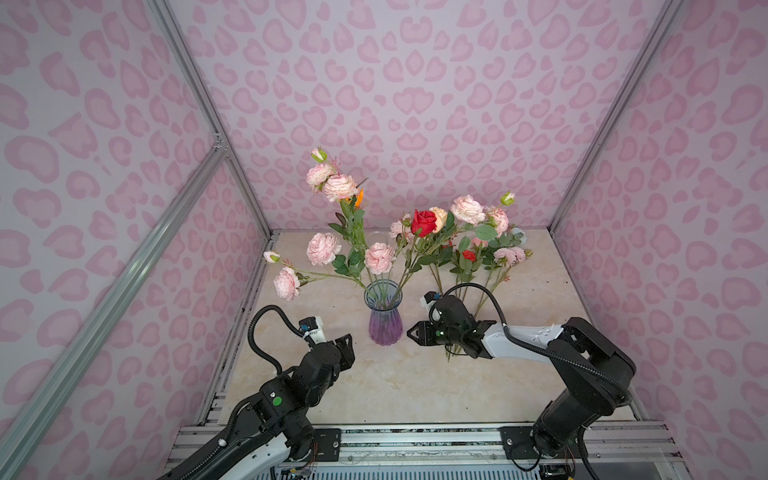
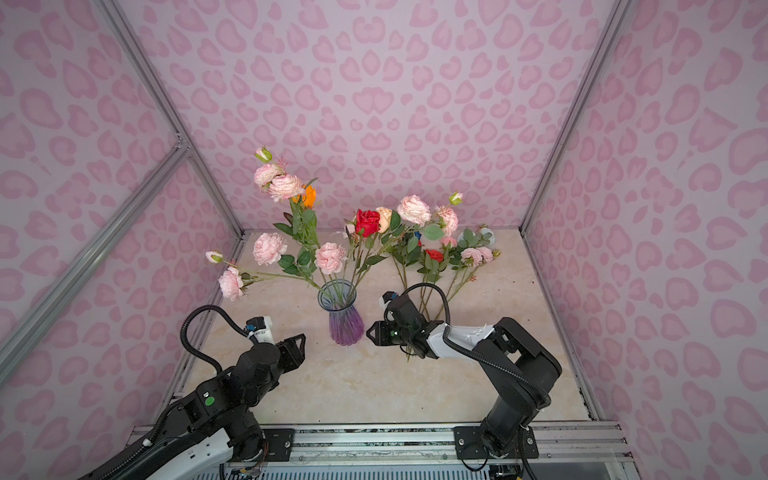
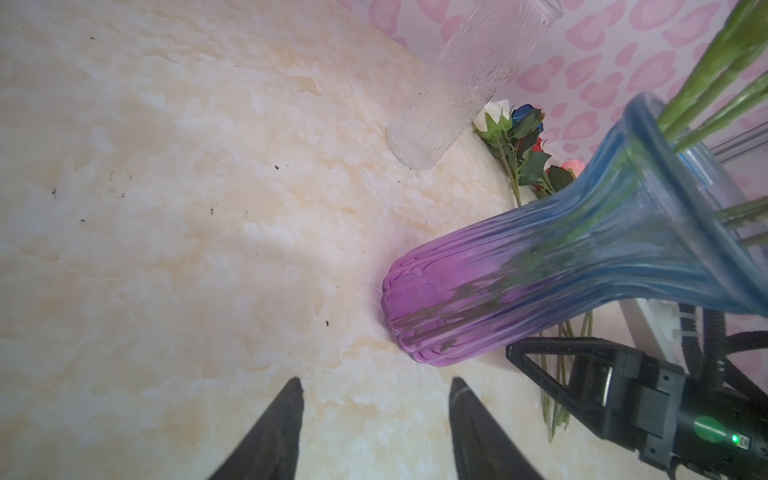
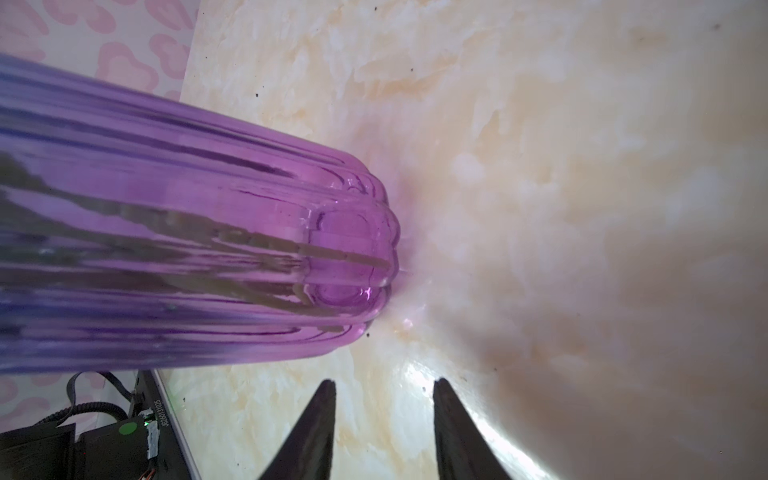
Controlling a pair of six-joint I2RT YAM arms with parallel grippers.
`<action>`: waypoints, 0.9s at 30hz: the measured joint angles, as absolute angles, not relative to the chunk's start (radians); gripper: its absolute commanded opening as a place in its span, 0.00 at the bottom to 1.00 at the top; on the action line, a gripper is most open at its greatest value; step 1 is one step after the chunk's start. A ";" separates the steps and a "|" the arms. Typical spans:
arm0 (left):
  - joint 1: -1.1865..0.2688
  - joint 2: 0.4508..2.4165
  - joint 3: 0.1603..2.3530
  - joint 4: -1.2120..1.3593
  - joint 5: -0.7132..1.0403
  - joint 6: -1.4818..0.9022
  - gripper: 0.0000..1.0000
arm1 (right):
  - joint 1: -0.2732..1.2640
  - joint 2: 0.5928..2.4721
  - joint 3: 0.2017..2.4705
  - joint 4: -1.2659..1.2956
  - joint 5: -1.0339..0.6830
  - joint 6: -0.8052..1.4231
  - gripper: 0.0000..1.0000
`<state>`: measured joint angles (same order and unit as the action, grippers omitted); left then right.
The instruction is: Arrange the flowers into the vase
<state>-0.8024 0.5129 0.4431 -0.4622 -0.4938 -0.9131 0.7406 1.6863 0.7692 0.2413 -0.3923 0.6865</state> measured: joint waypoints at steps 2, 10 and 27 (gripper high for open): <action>-0.802 0.513 0.444 -0.461 -0.496 -0.910 0.57 | 0.741 1.708 0.785 0.259 -0.396 0.689 0.39; -0.802 0.494 0.444 -0.462 -0.498 -0.888 0.58 | 0.752 1.779 0.836 0.294 -0.418 0.715 0.37; -0.802 0.449 0.423 -0.476 -0.520 -0.885 0.58 | 0.776 1.920 1.004 0.308 -0.427 0.722 0.35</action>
<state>-0.8024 0.4492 0.4232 -0.4763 -0.5201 -0.8848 0.7757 1.9202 1.0039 0.3080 -0.4267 0.7219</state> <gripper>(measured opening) 0.575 0.357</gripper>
